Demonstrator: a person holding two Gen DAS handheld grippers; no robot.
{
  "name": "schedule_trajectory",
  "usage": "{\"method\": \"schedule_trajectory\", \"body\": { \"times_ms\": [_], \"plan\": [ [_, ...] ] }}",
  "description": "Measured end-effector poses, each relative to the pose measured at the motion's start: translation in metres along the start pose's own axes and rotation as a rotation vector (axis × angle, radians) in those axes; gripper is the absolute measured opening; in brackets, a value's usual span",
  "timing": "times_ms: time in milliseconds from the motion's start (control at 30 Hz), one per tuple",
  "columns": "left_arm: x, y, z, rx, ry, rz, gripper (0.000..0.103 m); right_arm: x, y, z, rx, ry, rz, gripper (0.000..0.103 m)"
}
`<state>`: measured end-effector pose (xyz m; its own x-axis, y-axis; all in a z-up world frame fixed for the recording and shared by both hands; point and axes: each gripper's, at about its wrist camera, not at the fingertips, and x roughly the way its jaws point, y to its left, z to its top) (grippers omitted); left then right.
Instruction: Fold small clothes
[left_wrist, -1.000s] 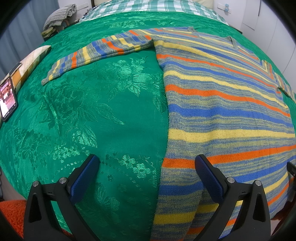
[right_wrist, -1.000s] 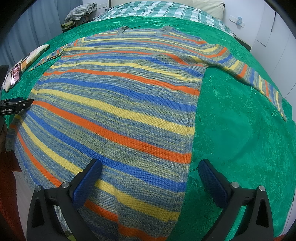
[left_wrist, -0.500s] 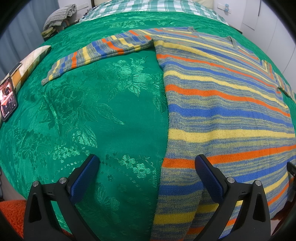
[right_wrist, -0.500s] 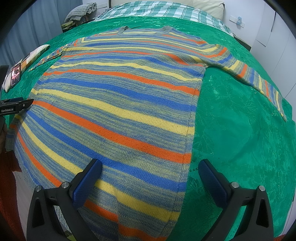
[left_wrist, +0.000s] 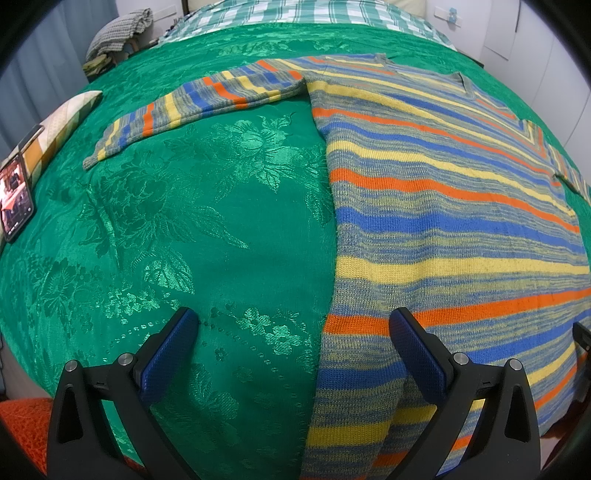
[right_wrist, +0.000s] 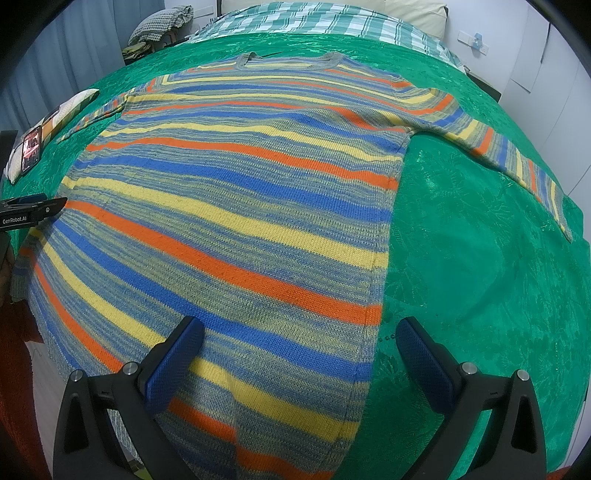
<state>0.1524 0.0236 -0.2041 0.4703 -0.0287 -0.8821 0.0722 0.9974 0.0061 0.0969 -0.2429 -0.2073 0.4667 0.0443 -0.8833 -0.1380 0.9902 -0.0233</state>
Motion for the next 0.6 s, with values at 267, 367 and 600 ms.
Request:
{"method": "schedule_trajectory", "body": {
  "times_ms": [267, 367, 600],
  "plan": [
    [0.000, 0.000, 0.000, 0.000, -0.001, 0.001, 0.103, 0.000, 0.000, 0.000, 0.001, -0.001, -0.001, 0.103],
    [0.000, 0.000, 0.000, -0.001, -0.001, 0.000, 0.103, 0.000, 0.000, 0.000, 0.001, -0.002, -0.001, 0.103],
    [-0.024, 0.015, 0.014, -0.075, -0.064, -0.106, 0.102, -0.011, -0.007, 0.005, 0.014, 0.030, 0.023, 0.102]
  ]
}}
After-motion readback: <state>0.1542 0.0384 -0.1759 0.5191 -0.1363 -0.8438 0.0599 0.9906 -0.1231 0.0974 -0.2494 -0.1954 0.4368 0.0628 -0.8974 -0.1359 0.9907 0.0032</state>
